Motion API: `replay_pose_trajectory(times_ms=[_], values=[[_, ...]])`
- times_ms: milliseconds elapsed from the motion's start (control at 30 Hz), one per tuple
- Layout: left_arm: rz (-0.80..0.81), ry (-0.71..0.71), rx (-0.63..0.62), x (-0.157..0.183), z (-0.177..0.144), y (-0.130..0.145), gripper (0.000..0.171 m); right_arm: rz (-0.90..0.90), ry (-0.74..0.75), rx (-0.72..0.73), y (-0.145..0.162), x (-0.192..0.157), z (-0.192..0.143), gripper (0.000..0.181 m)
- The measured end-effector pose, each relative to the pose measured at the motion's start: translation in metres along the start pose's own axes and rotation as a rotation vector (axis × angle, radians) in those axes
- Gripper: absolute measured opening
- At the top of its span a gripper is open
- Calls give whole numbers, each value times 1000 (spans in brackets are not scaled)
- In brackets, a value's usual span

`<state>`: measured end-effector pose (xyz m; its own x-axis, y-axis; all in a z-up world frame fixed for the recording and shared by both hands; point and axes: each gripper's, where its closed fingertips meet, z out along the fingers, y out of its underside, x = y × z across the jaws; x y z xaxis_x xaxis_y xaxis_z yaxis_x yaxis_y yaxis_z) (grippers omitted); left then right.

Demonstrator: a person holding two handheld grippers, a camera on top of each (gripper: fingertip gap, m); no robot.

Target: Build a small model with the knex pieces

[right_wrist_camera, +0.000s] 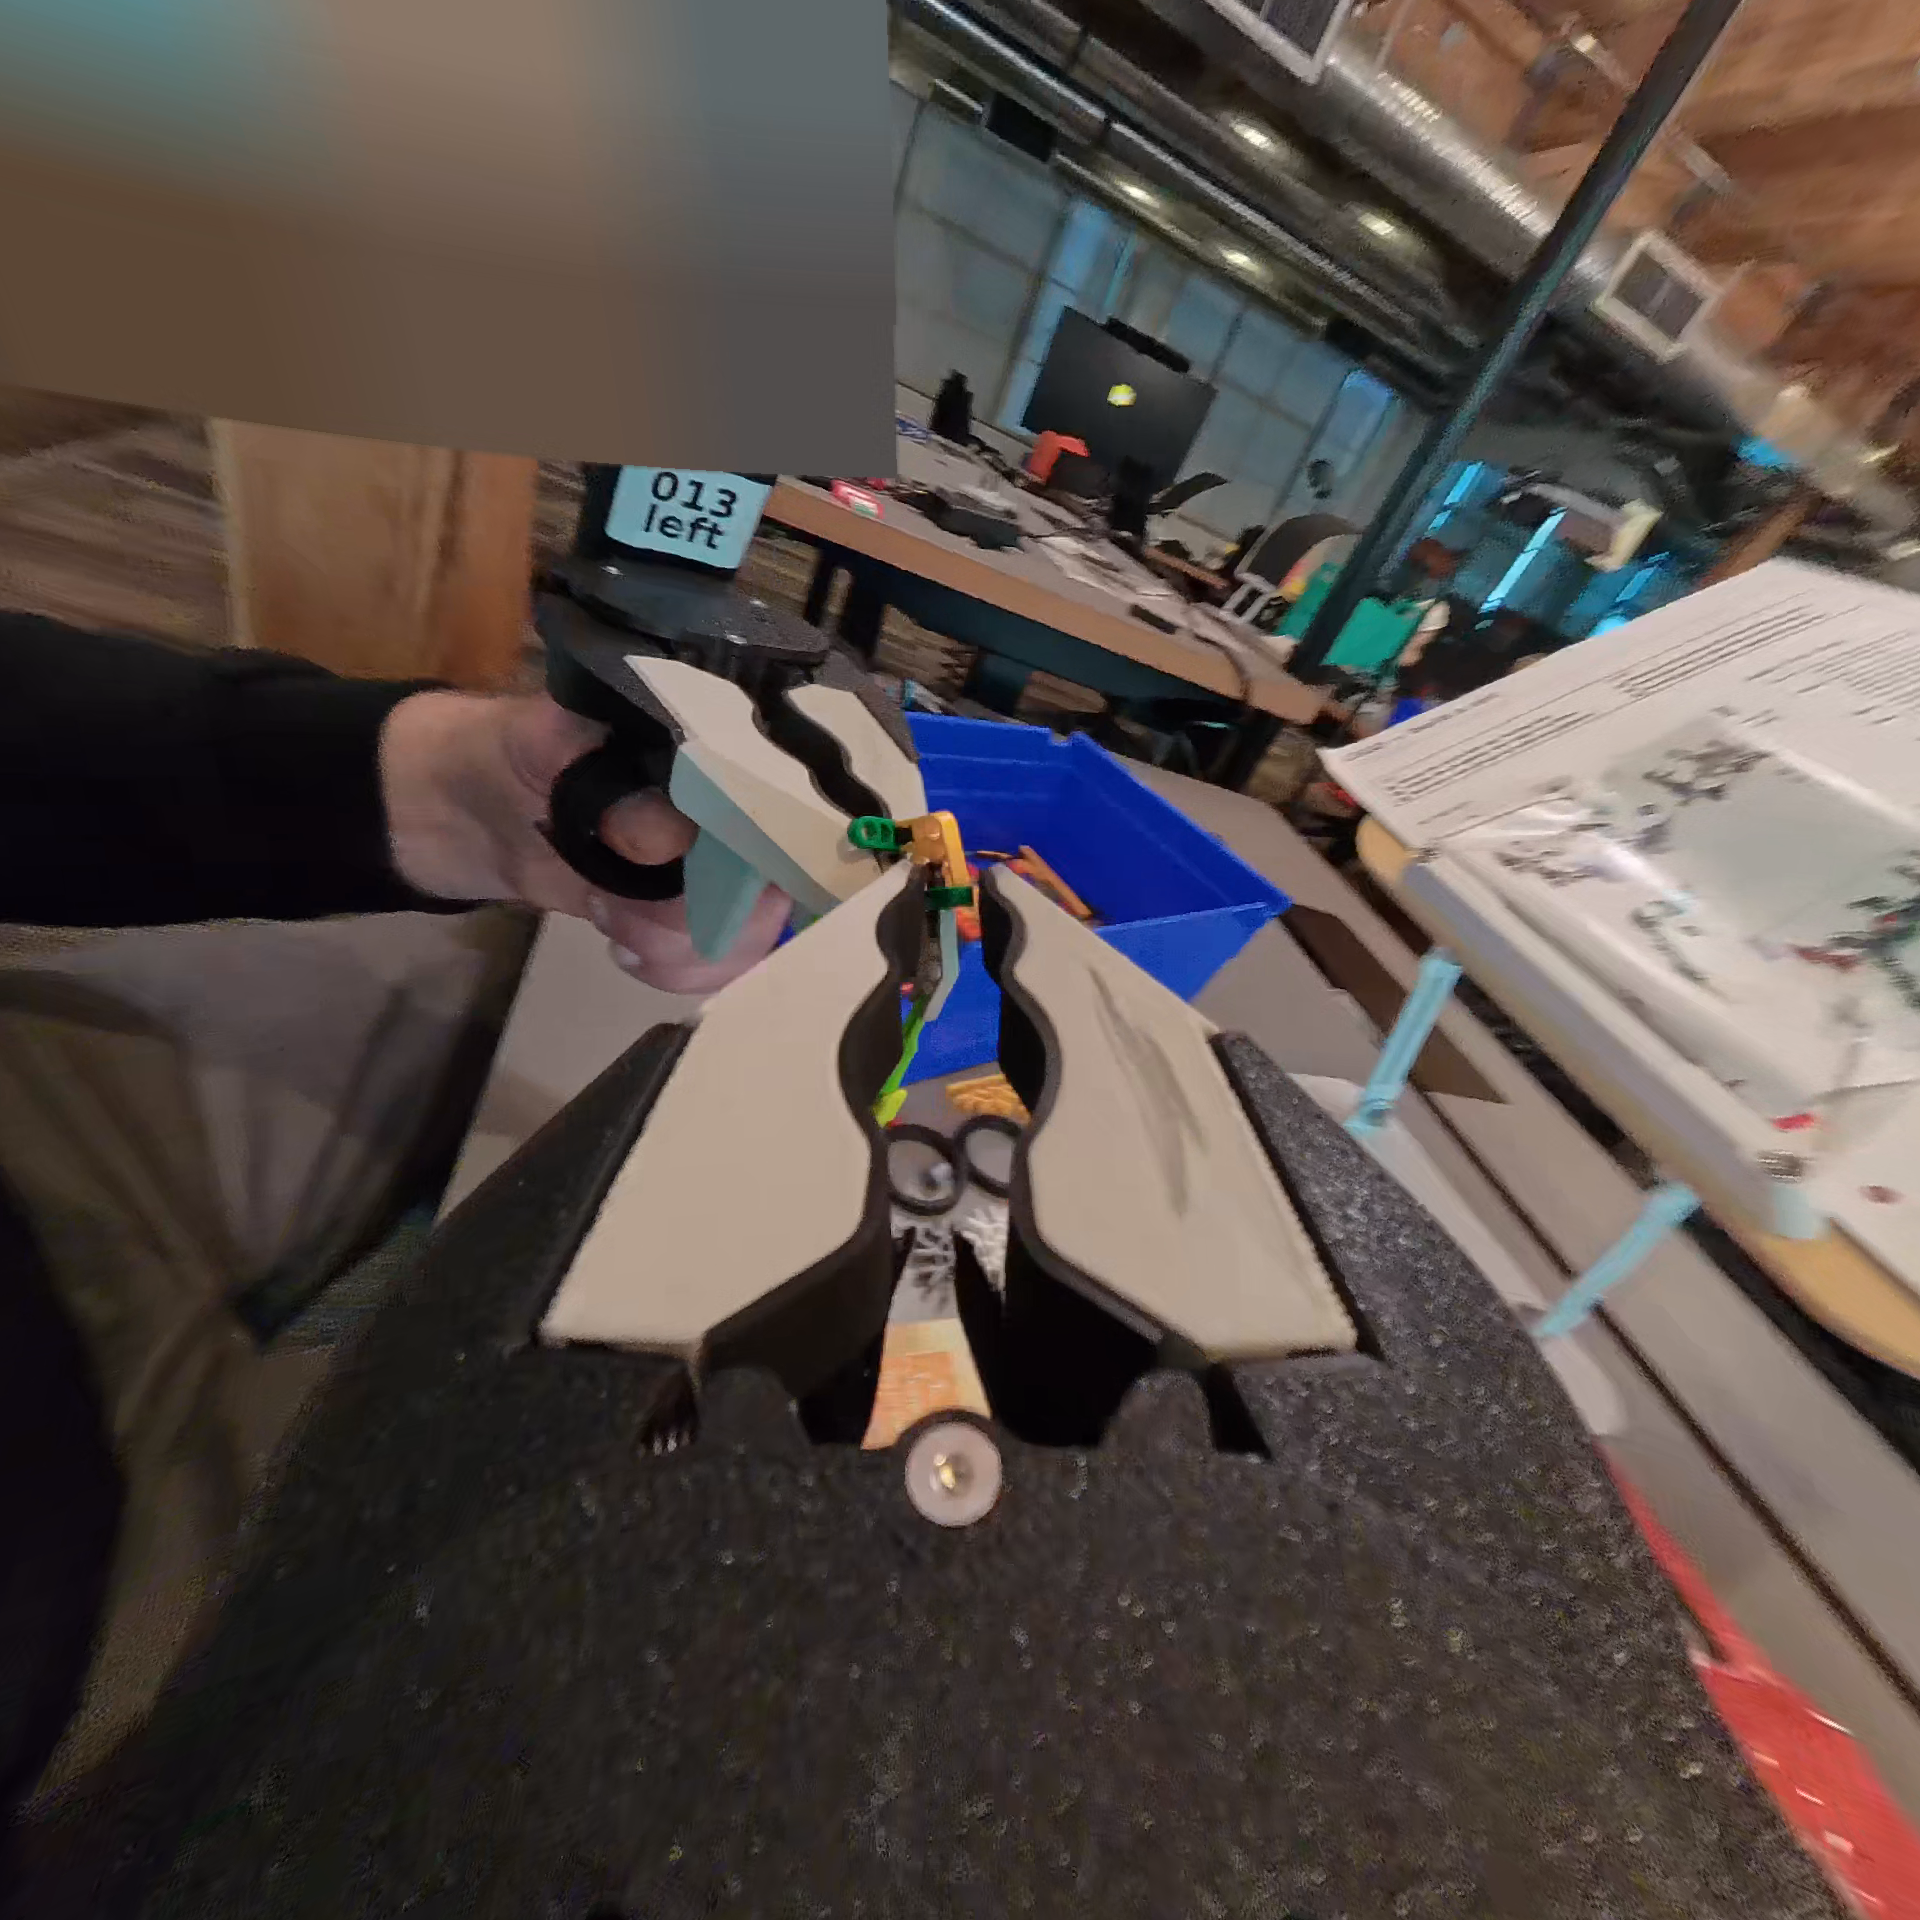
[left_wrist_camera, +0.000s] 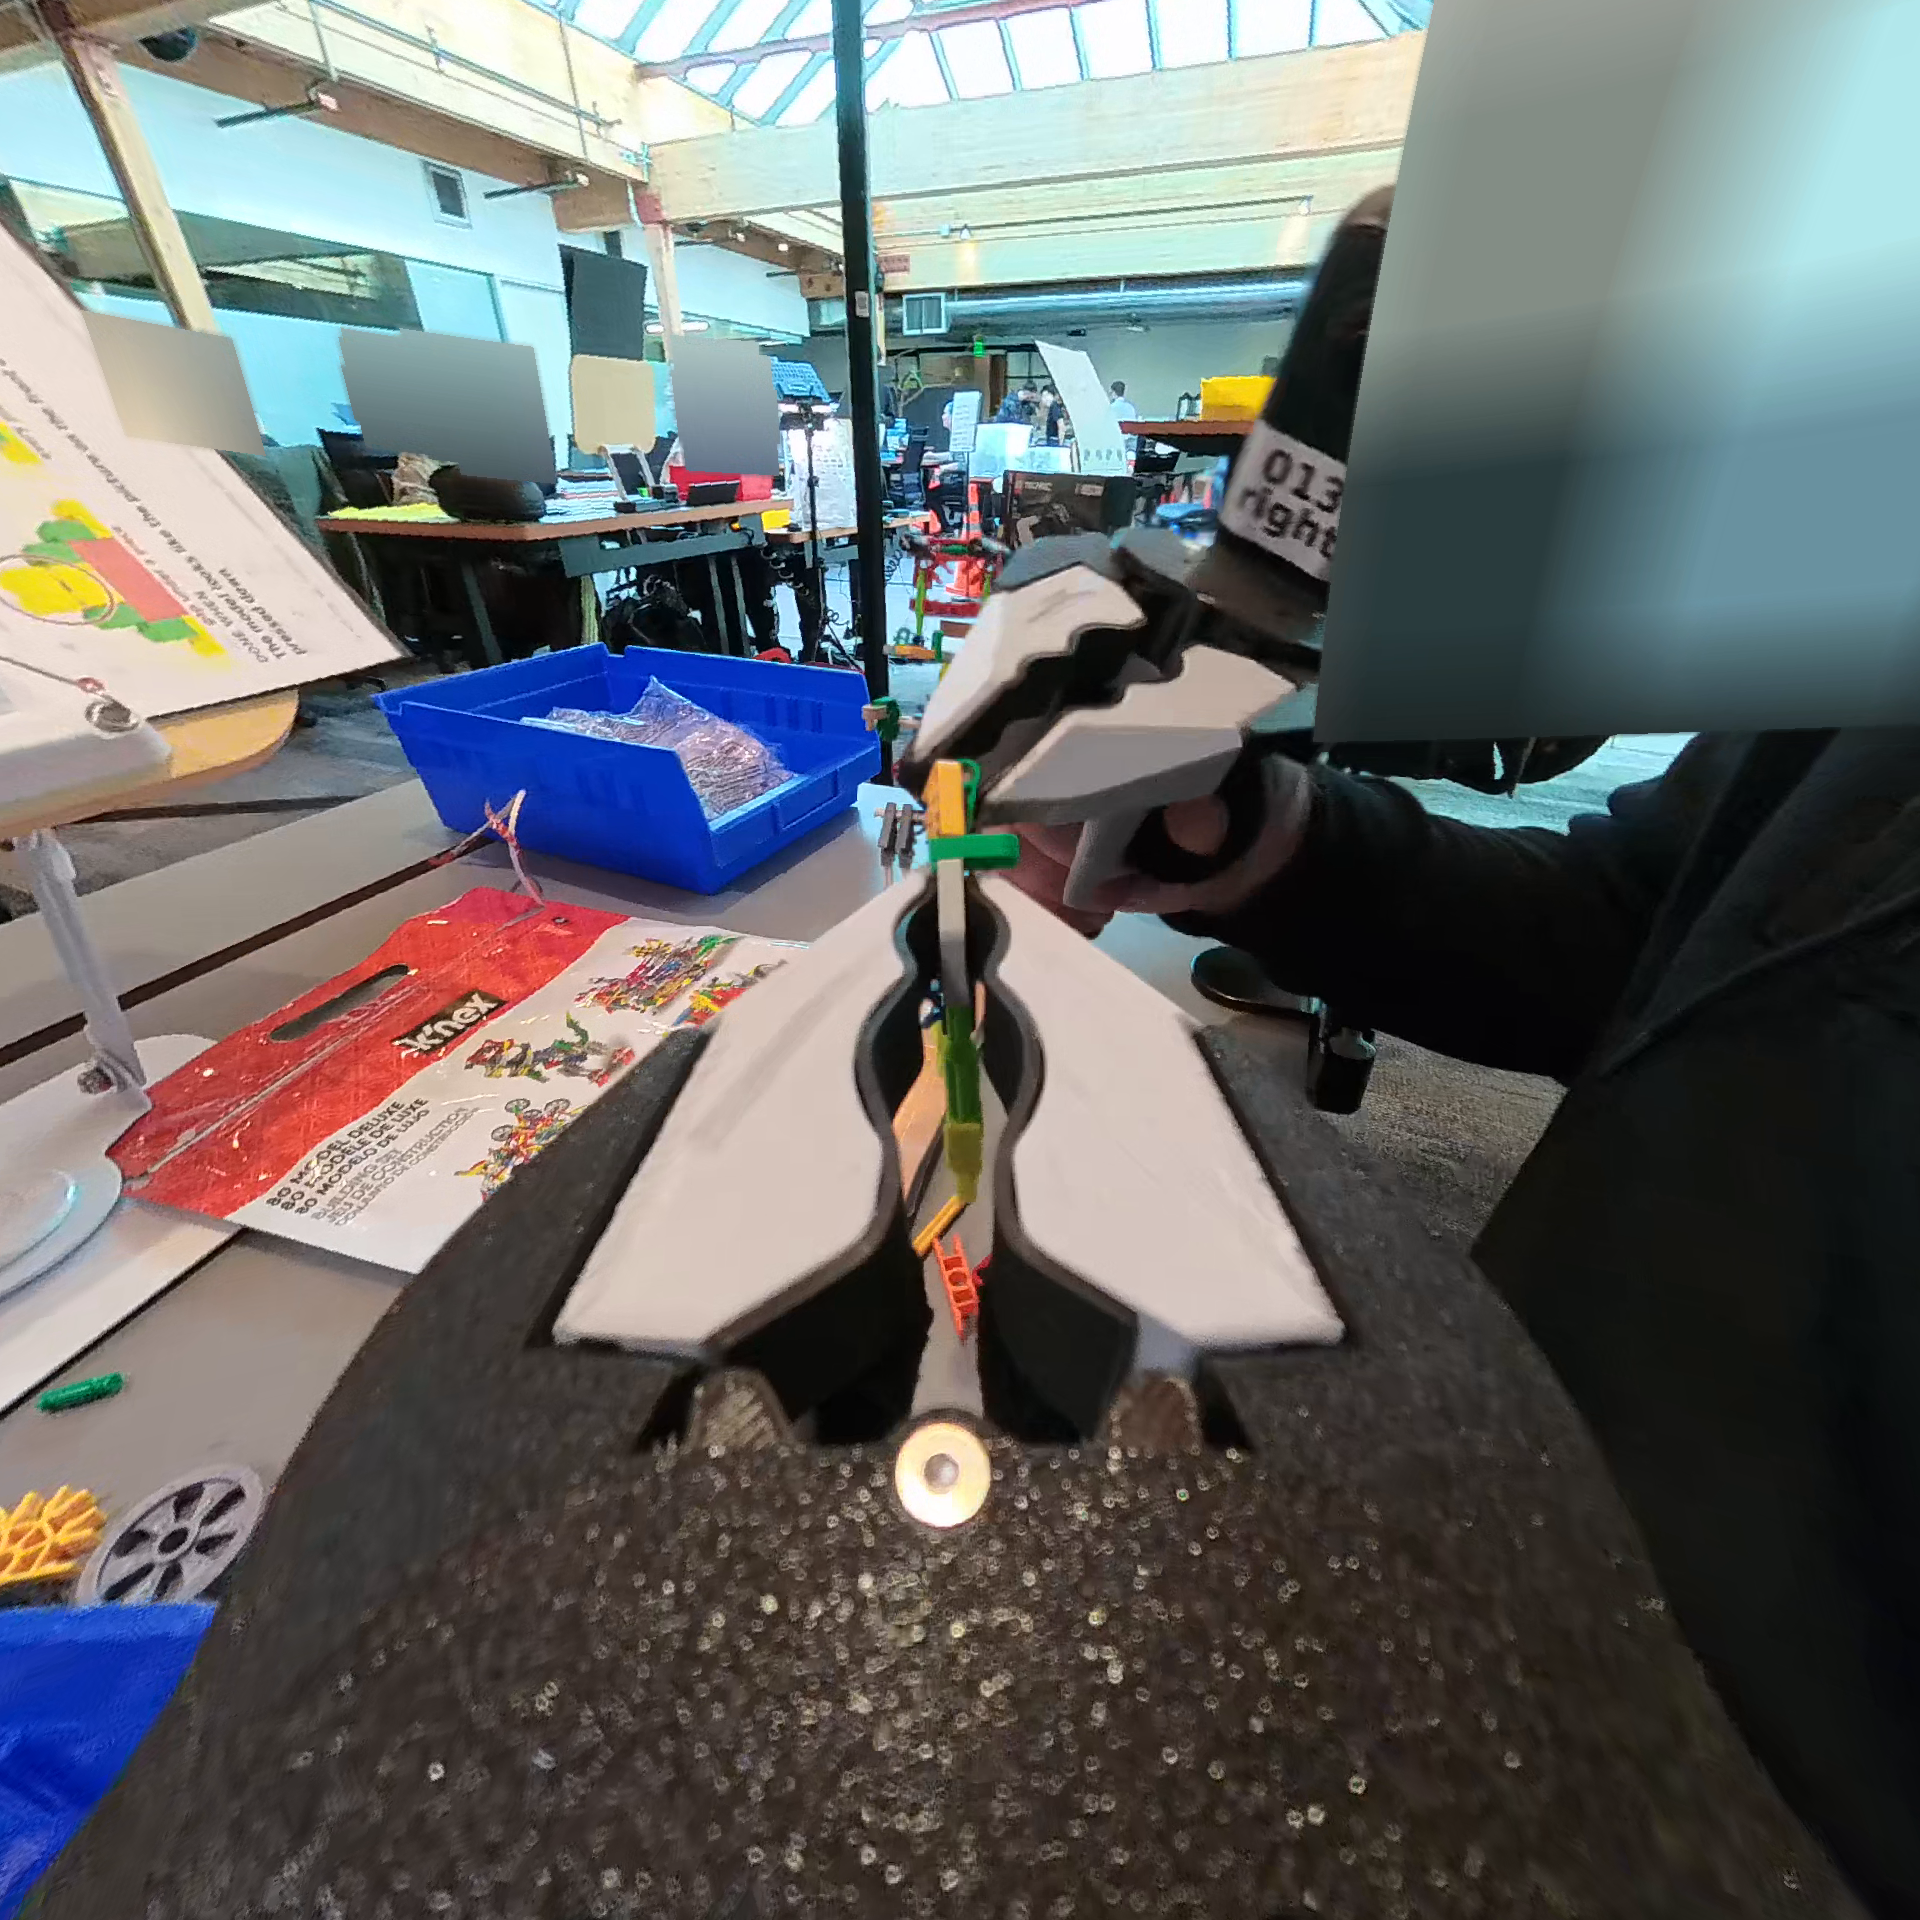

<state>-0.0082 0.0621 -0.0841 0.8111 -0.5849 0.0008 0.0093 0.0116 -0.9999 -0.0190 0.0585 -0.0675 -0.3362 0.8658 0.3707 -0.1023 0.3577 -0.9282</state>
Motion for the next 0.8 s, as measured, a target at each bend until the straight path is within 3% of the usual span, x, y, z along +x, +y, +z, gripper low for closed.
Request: replay_pose_trajectory(times_ms=[167, 433, 800], values=[[47, 69, -27, 12, 1, 1, 0, 46, -163, -20, 5, -11, -2, 10], [92, 120, -53, 18, 0, -2, 0, 37, -254, 6, -2, -18, -4, 3], [217, 79, -148, 9, 1, 3, 0, 45, -218, -70, 6, -13, -1, 4]])
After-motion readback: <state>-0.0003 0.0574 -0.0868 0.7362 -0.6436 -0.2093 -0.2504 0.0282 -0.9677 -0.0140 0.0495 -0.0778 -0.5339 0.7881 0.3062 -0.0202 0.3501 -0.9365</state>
